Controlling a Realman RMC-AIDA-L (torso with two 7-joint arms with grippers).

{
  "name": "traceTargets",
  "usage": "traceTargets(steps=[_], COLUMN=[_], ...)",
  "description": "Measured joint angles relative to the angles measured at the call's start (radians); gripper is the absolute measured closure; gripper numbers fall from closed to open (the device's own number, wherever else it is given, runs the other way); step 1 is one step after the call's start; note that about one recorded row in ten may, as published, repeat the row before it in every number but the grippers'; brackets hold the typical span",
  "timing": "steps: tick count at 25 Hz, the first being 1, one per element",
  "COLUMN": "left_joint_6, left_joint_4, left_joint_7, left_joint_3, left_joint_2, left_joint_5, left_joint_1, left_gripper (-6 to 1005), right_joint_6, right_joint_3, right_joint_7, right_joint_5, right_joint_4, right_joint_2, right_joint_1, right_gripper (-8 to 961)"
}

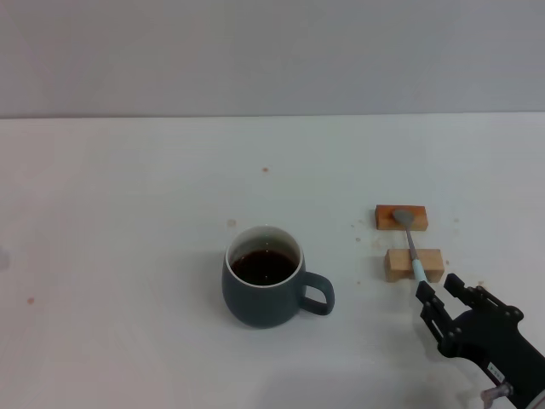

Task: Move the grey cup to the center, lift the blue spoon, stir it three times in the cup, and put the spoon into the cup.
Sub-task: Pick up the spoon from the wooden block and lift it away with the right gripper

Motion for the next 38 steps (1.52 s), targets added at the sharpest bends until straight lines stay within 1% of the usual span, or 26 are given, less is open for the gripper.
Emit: traceTargets(steps=[3,12,18,38], left_joint_6=[0.001,0.002,0.002,0.002], left_joint_4=[0.000,0.000,-0.005,-0.012], left_joint_7=[0.000,0.000,0.000,0.000], left_joint_3=[0.000,-0.001,-0.003,-0.003], left_joint_2=[0.000,0.000,0.000,0.002], left_joint_5=[0.001,0.001,0.000,0.000], left_joint_1=[0.002,0.003,0.002,0.009], left_gripper=[1001,1001,1001,1001], right_joint_6=[0.006,0.007,0.001,-0.003], right_joint_3=[-0.006,-0.008,-0.009,-0.005], right_joint_7=[0.007,0.008,0.008,0.011], right_joint_5=[-0.001,-0.001,-0.001,0.006], right_joint_4=[-0.010,-0.015,-0.033,-0.044], right_joint_2=[0.003,0.008,0.016,0.018], right_joint_1=[0.019,0.024,0.026,0.031], right_gripper=[543,542,542,548])
